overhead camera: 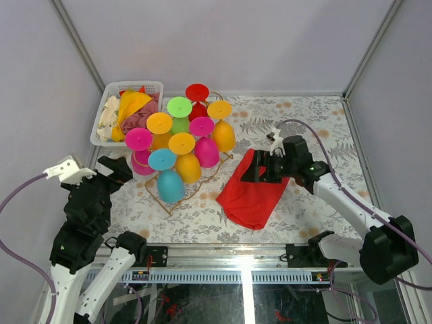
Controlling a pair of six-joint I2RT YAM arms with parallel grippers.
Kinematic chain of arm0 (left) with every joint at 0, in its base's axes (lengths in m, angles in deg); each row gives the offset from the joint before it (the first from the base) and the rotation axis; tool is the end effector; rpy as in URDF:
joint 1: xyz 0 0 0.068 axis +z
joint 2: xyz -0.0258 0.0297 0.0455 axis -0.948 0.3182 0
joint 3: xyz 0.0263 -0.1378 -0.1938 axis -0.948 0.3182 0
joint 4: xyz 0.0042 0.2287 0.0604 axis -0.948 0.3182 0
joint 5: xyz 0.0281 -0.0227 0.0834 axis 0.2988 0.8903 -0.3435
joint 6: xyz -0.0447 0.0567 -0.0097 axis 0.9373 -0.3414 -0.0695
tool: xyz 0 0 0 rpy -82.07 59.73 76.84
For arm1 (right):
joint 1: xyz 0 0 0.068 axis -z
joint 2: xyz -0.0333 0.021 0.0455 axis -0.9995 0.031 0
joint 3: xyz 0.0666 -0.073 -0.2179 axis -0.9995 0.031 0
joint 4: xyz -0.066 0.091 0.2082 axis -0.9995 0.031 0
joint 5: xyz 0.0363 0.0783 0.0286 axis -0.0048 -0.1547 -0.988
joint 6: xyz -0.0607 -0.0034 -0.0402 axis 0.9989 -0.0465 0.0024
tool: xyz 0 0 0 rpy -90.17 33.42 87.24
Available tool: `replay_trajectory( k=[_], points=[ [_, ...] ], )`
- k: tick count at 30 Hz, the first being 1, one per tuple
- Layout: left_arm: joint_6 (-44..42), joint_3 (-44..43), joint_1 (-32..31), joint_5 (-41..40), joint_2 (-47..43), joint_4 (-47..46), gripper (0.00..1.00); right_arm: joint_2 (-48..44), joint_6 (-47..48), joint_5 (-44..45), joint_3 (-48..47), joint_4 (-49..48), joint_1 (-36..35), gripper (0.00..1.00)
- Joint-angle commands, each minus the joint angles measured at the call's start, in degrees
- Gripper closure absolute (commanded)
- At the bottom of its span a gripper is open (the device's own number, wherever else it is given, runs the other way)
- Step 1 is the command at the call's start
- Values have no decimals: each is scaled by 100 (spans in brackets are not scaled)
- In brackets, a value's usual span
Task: Take the wine glass off the wine glass rack
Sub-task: Move the distractor to the center of the board.
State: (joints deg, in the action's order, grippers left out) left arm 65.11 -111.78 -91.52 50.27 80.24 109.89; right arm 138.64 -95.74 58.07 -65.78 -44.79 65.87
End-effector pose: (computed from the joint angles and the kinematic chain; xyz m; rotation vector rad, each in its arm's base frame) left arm 0.0915 0.0041 0.3486 -0.5234 1.6079 -0.0609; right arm 0.2239 0.1258 0.2246 -0.1602 2.3290 1.0868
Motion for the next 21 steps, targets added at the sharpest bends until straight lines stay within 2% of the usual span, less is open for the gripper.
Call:
replay_trajectory(
  k=[1,5,7,11,13,15,17,21],
  points=[
    [259,501,58,18,-509,-158,0,284,-388,628,117,-743,-605,1],
    [320,852,65,61,-779,-164,0,806,-806,890,514,-1531,-903,1],
    [495,820,68,-33,-813,-66,0,1103,-970,1303,683,-1661,-945,1],
    [1141,895,72,-201,-878,135,0,1675,-802,2991,701,-1422,-955,1],
    [1457,1026,72,-317,-947,263,0,1948,-631,3949,446,-959,-923,1],
    [1536,1081,74,-302,-971,306,0,2152,-543,4630,172,-452,-765,1],
    [1506,1073,72,-396,-974,392,0,2157,-562,4861,123,-205,-408,1],
    [1626,1078,74,-479,-963,534,0,1579,-637,5217,506,-179,427,1]
  ],
)
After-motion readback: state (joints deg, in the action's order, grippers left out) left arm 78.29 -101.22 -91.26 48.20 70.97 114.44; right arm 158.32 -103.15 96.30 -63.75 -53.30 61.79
